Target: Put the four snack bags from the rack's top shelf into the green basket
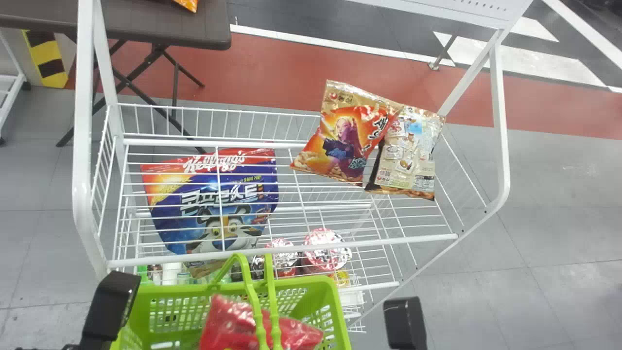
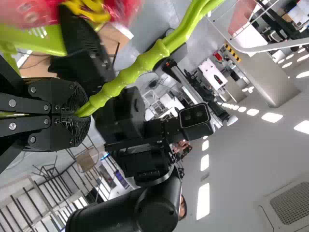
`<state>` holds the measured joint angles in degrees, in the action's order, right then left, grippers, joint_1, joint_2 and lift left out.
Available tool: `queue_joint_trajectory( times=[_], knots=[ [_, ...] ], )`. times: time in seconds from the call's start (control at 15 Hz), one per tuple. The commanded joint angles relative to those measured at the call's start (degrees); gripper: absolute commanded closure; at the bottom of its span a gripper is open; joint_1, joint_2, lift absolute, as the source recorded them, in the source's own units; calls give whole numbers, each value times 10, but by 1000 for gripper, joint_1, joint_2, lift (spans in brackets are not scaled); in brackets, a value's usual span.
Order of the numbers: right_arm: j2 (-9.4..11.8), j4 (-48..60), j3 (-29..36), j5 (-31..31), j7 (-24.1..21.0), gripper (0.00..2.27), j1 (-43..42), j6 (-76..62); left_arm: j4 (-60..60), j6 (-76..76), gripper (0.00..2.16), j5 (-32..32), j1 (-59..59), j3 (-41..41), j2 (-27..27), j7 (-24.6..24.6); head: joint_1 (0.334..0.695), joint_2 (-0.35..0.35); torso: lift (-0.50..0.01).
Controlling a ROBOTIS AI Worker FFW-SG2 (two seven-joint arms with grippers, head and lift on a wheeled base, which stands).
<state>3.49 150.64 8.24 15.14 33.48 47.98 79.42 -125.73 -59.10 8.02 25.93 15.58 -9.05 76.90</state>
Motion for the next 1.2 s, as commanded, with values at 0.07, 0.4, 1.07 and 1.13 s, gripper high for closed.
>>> queue_joint_trajectory(
  times=[0.07,0.4,1.07,1.13],
  knots=[
    [8,-3,-26,-24,-13,2078,4,-14,0,1,1666,1,1,0,0,0,695,-350,0],
    [7,-15,12,-21,-57,-1,-11,-93,0,2,1666,1,1,2,1,1,695,-350,0],
    [-3,-209,34,-25,-151,70,-170,-543,-1,1,1666,1,3,10,1,0,695,-350,0],
    [-3,-246,28,-42,-179,73,-209,-564,-1,1,1666,1,3,10,1,1,695,-350,0]
  ],
)
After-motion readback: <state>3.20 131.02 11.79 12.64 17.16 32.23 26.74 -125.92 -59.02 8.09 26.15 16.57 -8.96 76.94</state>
